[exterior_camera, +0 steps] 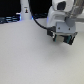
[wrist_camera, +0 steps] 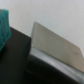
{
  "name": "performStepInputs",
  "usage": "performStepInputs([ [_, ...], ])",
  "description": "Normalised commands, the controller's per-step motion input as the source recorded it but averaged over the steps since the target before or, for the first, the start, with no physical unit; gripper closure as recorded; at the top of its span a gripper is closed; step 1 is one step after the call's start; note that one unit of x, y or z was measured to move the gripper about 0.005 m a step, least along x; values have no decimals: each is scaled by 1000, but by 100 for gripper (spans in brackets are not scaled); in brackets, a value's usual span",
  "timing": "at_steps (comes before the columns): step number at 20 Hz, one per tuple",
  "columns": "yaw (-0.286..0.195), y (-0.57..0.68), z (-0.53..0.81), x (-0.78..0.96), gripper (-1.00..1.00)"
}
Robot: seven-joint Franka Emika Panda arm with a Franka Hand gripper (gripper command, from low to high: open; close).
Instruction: Open the kcup holder, insert the kcup into the holder, and close the kcup holder
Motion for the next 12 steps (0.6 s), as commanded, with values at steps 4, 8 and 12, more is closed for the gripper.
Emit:
performStepInputs([
  [4,76,644,15,-374,-100],
  [8,65,663,25,-435,-100],
  [12,58,645,24,-507,-100],
])
